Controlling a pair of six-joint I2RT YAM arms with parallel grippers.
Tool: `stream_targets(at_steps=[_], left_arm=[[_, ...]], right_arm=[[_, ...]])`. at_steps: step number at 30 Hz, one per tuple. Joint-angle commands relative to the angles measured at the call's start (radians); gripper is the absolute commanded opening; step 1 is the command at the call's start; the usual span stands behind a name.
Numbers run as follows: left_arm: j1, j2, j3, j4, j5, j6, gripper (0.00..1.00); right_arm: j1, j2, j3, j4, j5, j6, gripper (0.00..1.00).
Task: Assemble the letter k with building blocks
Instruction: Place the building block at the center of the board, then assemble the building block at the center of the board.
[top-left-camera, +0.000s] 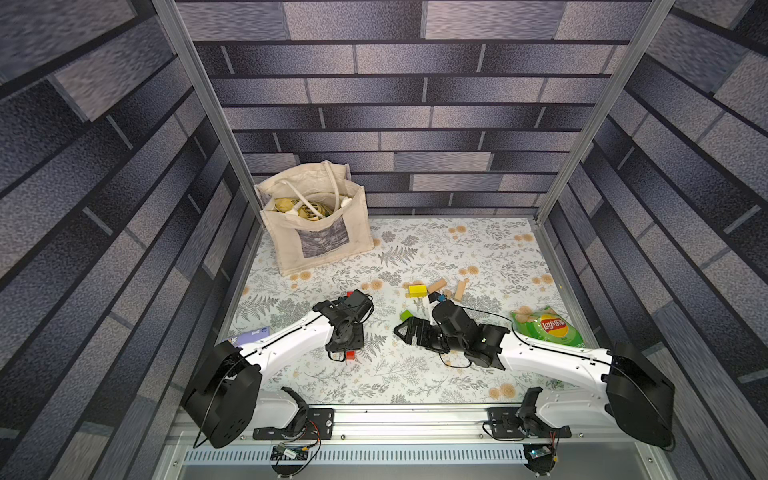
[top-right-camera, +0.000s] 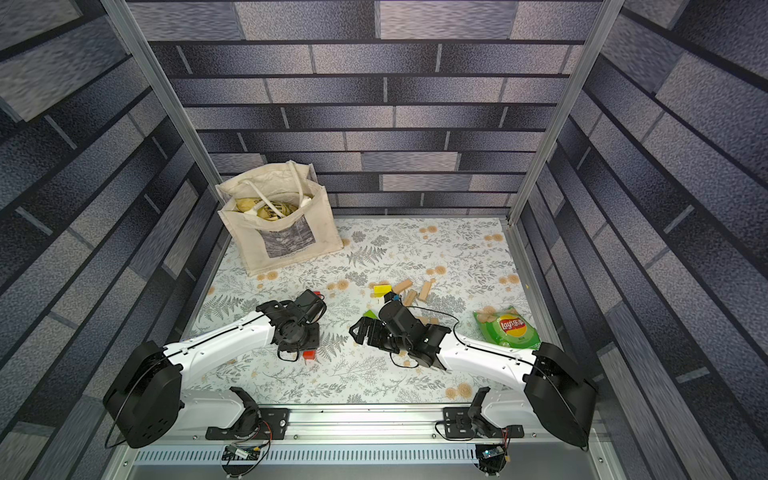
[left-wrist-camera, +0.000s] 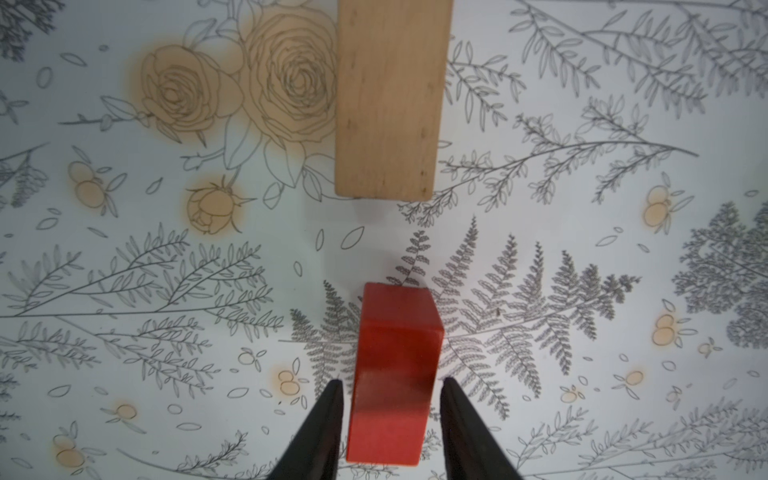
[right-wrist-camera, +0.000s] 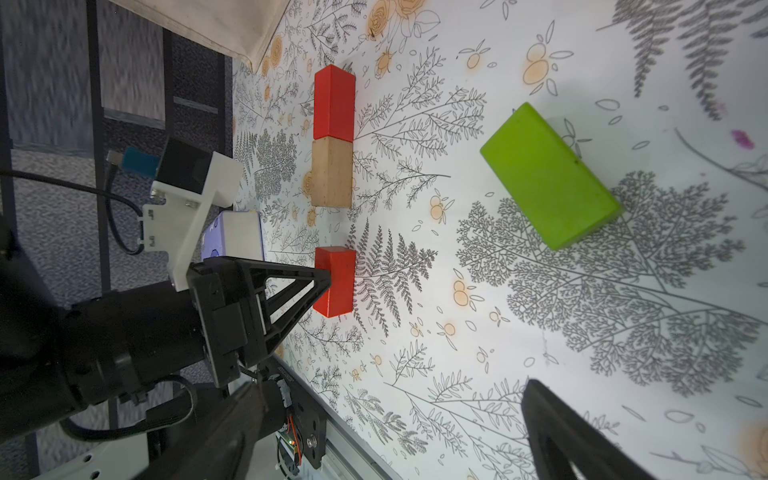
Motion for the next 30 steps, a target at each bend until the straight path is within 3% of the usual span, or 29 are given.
stream_targets(at_steps=[1, 5, 16, 25, 30], left_arm=[[0.004, 0.001, 0.023, -0.040, -0.003, 0.016, 0.46], [-0.012, -0.010, 0.017, -0.034, 0.002, 0.013, 0.46], [-0.026, 0.028, 0.012, -0.031, -0.029, 0.000, 0.34], [-0.028, 0.049, 0.020, -0.037, -0.029, 0.000, 0.40], [-0.028, 0.034, 0.019, -0.036, -0.029, -0.006, 0.50]], right_arm=[[0.009, 0.014, 0.025, -0.024, 0.012, -0.003, 1.00], [0.010, 0.012, 0.024, -0.023, 0.011, -0.004, 1.00], [0.010, 0.022, 0.023, -0.019, 0.006, -0.005, 1.00], [0.009, 0.029, 0.020, -0.010, 0.003, -0.004, 1.00], [0.009, 0.024, 0.023, -0.016, 0.002, -0.008, 1.00]])
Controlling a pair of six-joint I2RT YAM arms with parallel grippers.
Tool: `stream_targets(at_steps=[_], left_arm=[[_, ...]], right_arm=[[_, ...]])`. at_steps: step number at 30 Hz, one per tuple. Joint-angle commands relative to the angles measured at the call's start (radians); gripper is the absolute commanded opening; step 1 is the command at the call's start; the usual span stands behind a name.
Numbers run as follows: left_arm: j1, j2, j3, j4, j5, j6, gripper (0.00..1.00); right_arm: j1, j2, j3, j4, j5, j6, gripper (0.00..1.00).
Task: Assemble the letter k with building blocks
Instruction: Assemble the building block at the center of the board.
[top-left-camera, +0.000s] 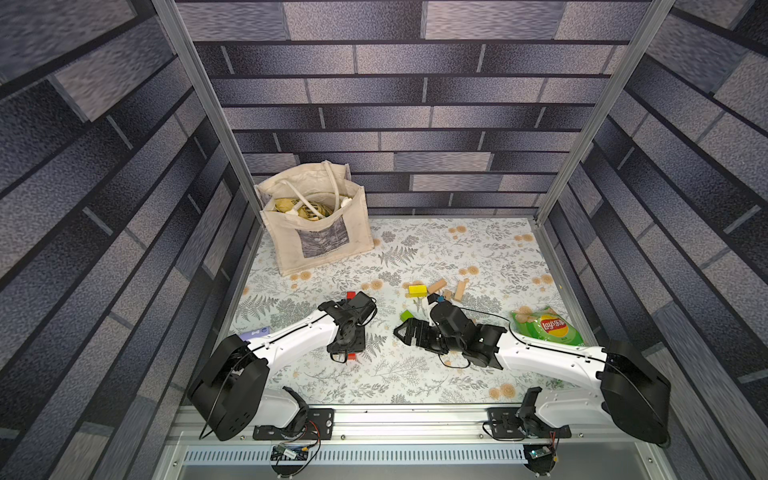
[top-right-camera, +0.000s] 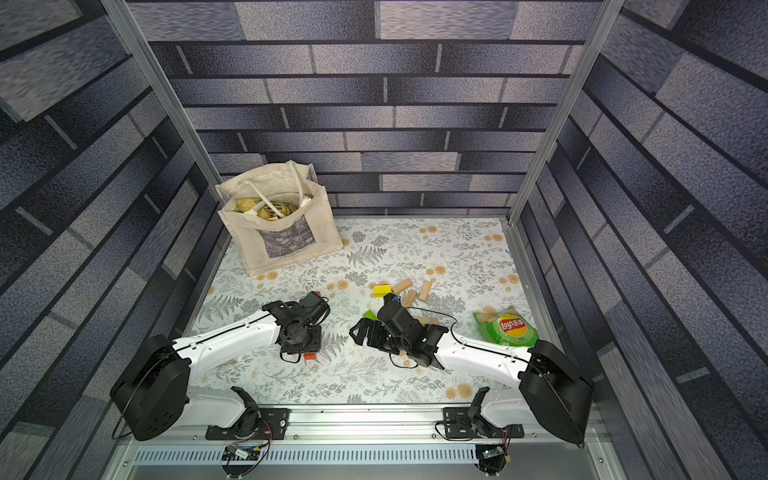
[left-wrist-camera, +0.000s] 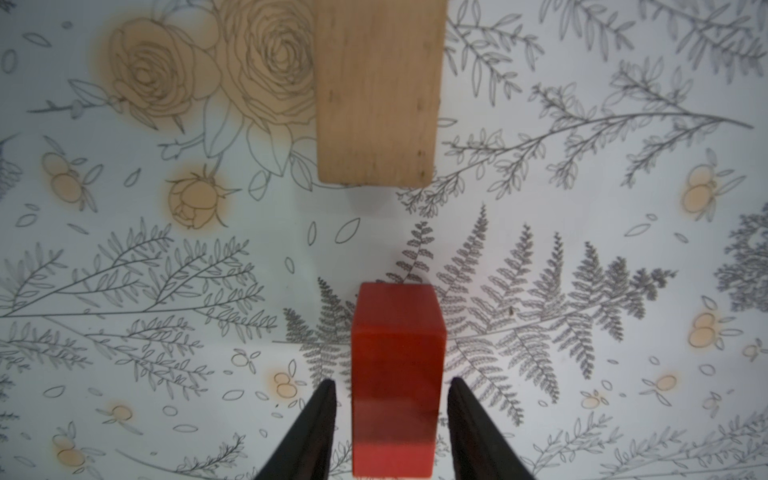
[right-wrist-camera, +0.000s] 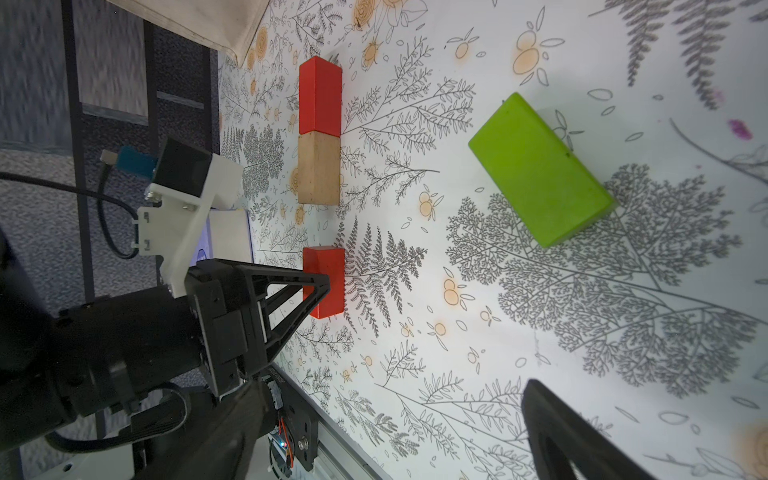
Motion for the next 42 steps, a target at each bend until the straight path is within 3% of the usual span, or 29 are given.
stream_targets(at_steps=[1, 15, 26, 42], left_arm=[[-0.007, -0.009, 0.018, -0.034, -0.019, -0.004, 0.51], [-0.021, 0.030, 0.020, -0.029, -0.031, -0.016, 0.55], [-0.019, 0.040, 0.011, -0.025, -0.044, -0.015, 0.39], [0.056, 0.051, 0.019, -0.016, -0.032, 0.043, 0.35]], right_arm=[[0.008, -0.004, 0.018, -0.020, 0.009, -0.007, 1.00], [0.010, -0.011, -0.001, 0.000, 0.005, -0.004, 1.00], [0.011, -0.013, -0.002, 0.007, 0.005, -0.002, 1.00], [0.010, -0.008, -0.008, 0.011, 0.011, 0.001, 1.00]])
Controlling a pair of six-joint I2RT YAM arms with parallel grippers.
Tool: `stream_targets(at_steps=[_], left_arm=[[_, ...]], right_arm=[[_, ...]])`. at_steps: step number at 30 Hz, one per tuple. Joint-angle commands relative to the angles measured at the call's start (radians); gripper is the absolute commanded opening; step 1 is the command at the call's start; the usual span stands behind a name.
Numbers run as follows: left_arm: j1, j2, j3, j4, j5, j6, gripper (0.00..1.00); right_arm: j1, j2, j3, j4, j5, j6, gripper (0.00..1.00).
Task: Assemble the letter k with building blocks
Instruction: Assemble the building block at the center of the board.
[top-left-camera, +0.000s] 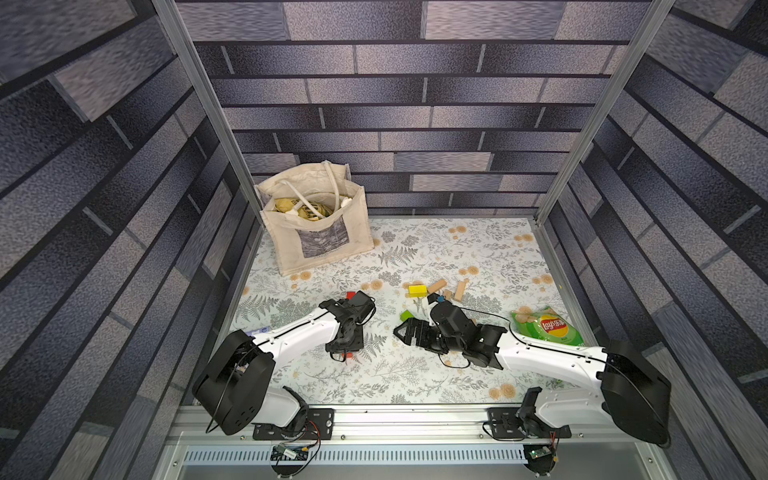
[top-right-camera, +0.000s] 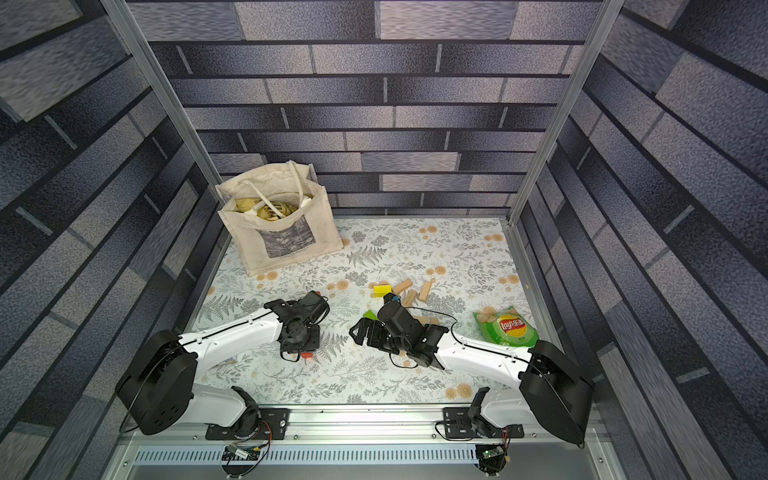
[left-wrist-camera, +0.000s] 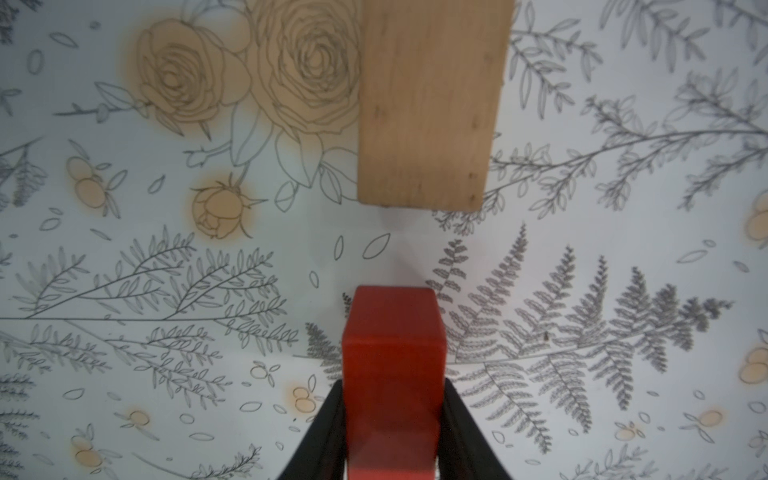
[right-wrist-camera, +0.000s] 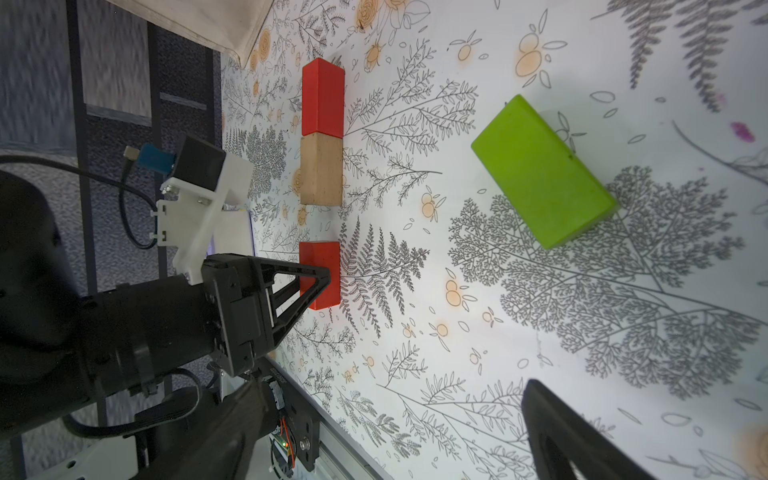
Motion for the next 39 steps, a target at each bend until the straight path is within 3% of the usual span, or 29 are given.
stream_targets(at_steps=[1, 39], left_arm=[[0.016, 0.020, 0.022, -0.016, -0.009, 0.038, 0.35], [0.057, 0.120, 0.105, -0.013, -0.004, 0.082, 0.37]], right_arm=[[0.009, -0.005, -0.006, 0.008, 0.010, 0.001, 1.00], [-0.020, -0.016, -0.012, 0.002, 0.005, -0.005, 1.00]])
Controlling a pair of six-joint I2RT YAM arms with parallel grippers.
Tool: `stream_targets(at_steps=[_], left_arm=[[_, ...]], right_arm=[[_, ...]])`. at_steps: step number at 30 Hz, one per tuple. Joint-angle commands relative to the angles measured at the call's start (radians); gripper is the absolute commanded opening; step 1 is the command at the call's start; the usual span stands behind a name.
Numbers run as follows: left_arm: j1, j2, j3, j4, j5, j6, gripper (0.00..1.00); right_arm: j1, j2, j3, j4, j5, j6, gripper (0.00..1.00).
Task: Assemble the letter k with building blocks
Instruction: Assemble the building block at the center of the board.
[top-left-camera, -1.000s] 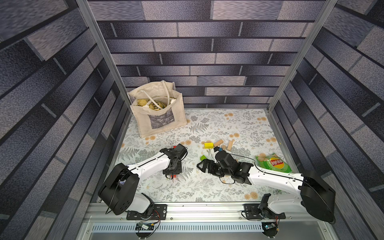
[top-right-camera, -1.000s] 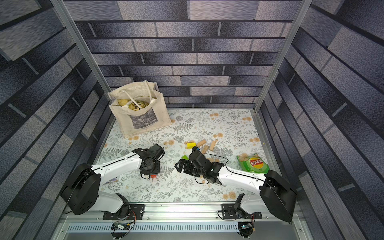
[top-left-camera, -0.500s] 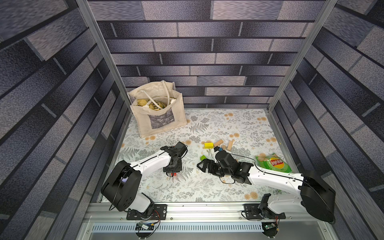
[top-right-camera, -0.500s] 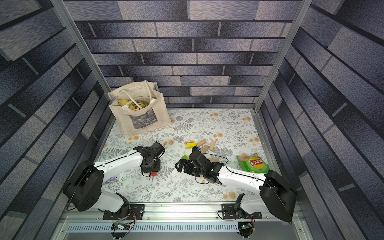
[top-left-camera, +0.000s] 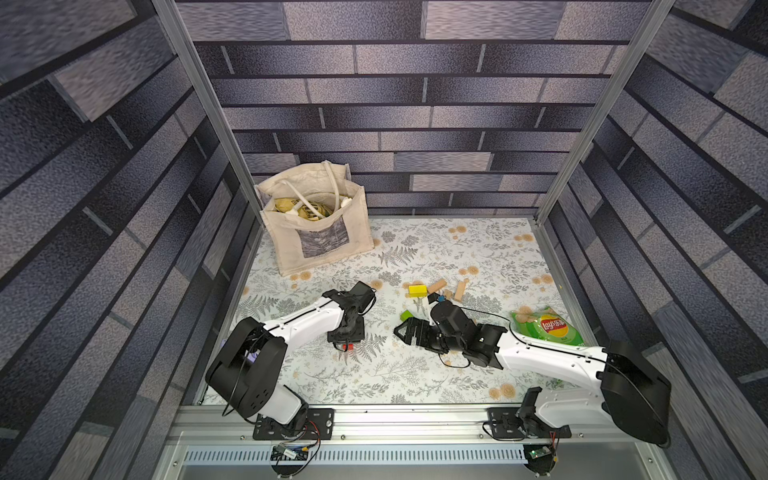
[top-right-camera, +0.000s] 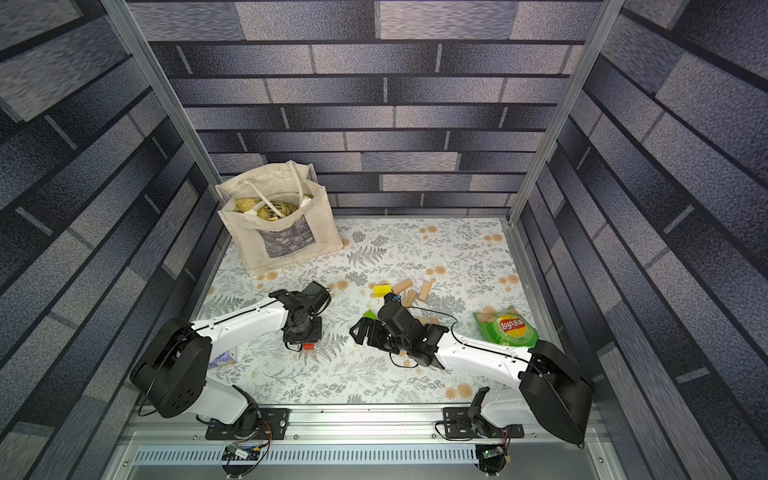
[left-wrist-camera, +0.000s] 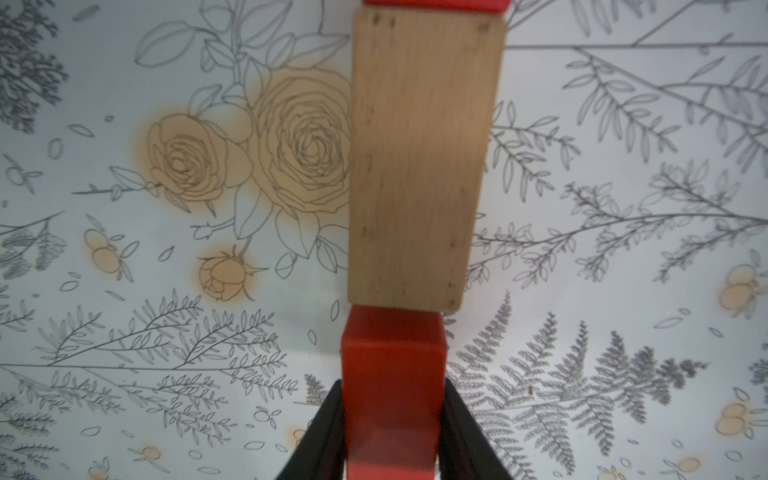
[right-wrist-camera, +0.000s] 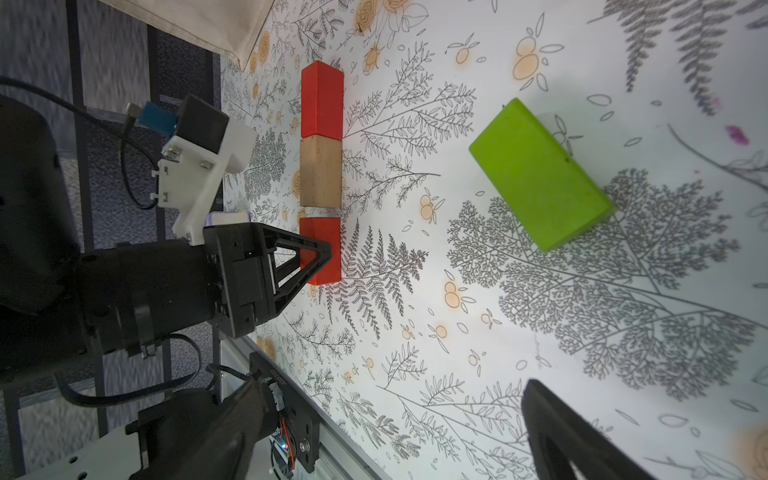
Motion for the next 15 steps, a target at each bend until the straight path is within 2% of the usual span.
stream_targets(at_steps=[1, 15], left_arm=[[0.009, 0.020, 0.017, -0.012, -0.007, 0.026, 0.37], [0.025, 0.032, 0.025, -0.011, 0.000, 0.045, 0.37]], right_arm=[[-0.006, -0.018, -0.013, 0.000, 0.006, -0.005, 1.00], [-0.011, -0.019, -0.015, 0.000, 0.004, -0.008, 1.00]])
